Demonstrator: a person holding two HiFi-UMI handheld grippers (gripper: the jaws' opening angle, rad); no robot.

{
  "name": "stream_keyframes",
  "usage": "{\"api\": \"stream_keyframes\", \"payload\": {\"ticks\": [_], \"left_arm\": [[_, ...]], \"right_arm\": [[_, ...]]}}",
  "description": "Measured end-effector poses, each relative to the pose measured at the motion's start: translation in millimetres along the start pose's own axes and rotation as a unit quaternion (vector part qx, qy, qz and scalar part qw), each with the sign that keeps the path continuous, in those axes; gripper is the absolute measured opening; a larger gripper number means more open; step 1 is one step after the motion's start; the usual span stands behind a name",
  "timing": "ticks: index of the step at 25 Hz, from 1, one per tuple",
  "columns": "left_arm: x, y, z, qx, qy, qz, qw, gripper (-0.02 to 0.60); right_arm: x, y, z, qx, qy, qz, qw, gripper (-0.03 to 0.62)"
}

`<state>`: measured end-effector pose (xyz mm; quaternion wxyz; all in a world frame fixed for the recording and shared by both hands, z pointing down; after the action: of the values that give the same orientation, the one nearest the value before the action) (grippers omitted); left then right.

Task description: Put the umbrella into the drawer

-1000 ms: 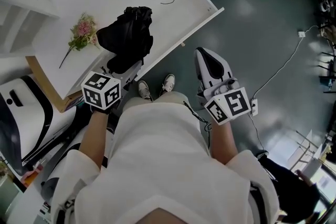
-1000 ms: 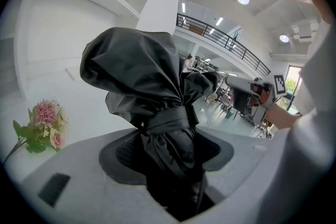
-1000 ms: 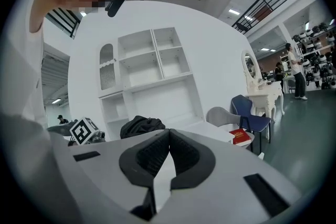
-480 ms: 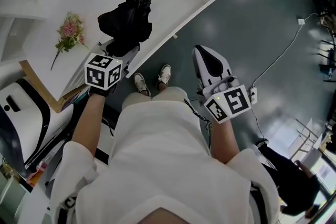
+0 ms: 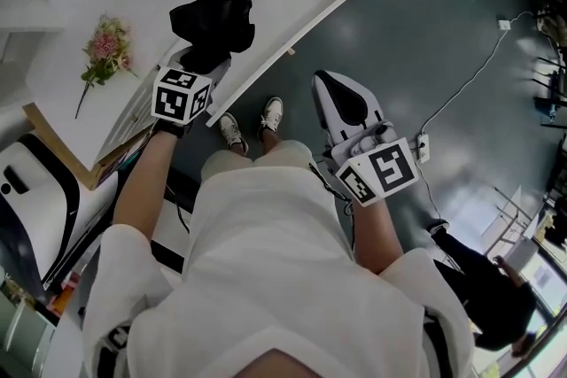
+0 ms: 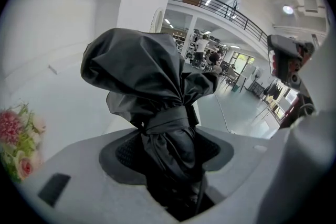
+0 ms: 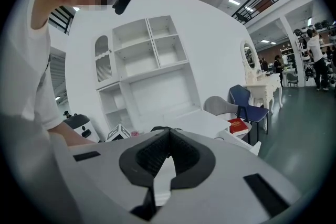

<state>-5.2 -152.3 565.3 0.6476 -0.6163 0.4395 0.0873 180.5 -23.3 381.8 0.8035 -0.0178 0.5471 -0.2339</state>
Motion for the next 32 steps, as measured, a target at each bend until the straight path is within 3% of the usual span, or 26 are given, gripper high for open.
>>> {"api": "stream_keyframes", "payload": {"ticks": [12,32], "left_arm": [[-19.6,-68.5,-15.5,-0.018,-0.049,-0.060,0.9968,0.258],[-37.9,-135.7,-27.7,-0.028,-0.077,-0.123,0.9890,0.259]], "right_arm": [[-17.7,-2.9,2.6,-0.029,-0.008,-0.026,0.999,0.000],[-41.8,-7.4,23.9,-0.060,-0.035,-0.044,0.997,0.000]]}}
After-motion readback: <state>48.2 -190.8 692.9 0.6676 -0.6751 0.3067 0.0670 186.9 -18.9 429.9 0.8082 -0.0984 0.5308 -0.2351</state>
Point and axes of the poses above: the fingertips, and each gripper's own axes: y backward along the fingers, z to its right, x out of its top, the point moved 5 cm from there along y, backward along the fingers, and after that the axes turned 9 degrees about -y, right-handed, at the moved point
